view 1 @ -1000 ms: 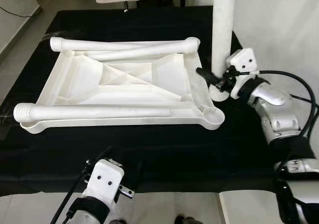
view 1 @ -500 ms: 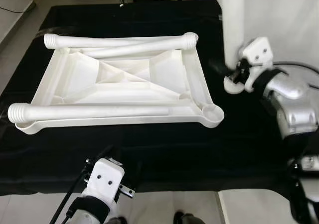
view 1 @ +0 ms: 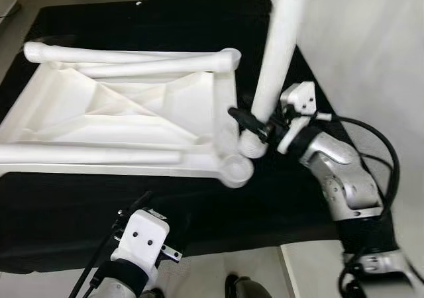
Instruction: Building children table
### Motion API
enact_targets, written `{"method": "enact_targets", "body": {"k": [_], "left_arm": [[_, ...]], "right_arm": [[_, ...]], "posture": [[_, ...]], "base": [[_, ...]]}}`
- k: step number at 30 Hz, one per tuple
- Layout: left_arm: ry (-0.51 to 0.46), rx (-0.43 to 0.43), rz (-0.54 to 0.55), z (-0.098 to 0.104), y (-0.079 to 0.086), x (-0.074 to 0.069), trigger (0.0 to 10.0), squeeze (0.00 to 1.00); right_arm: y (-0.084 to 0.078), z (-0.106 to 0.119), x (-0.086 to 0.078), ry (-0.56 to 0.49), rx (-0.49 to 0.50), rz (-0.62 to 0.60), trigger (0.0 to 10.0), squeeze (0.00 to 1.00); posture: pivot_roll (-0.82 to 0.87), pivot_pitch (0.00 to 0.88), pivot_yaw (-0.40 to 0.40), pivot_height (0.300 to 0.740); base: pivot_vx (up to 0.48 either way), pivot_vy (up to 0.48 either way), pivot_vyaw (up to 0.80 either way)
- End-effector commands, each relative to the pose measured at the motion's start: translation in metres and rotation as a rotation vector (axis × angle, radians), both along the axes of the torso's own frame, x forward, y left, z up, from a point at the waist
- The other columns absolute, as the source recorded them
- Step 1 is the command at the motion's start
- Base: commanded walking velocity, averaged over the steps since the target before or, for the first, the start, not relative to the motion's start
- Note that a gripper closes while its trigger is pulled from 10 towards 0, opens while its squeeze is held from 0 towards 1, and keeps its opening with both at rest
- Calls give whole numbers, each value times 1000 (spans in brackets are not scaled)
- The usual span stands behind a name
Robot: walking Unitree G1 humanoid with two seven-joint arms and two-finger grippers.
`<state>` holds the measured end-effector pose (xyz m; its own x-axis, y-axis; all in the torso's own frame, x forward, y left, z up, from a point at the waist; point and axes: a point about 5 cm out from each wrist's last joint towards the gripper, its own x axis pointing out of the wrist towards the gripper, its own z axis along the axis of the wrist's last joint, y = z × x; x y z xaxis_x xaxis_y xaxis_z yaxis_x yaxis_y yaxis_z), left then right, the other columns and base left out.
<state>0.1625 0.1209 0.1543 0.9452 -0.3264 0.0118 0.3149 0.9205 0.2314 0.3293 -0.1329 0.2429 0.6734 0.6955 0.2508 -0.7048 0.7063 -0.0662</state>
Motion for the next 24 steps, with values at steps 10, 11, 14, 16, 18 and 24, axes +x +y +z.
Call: {"method": "enact_targets", "body": {"k": [10,11,14,16,18,24], "left_arm": [[60,55,-91,-6,-4,-4,10000,0],[60,55,-91,-6,-4,-4,10000,0],[76,55,-136,-5,-6,-9,10000,0],[87,52,-161,-5,-8,-12,10000,0],[94,50,-168,-4,-9,-15,10000,0],[117,28,-215,-2,-12,-25,10000,0]], "right_arm": [[-13,18,-25,-57,-22,191,10000,0],[-13,18,-25,-57,-22,191,10000,0],[-6,18,-44,-50,-42,371,10000,0],[-2,11,-53,-30,-83,459,10000,0],[0,4,-56,-15,-111,506,10000,0],[3,-2,-54,-1,-105,523,10000,0]], "posture": [[-125,270,-32,740],[-125,270,-32,740],[-123,275,-30,740],[-107,279,-29,740],[-96,284,-25,740],[-89,291,-24,740]], "base": [[0,0,0],[0,0,0],[0,0,0],[0,0,0],[0,0,0],[0,0,0]]}}
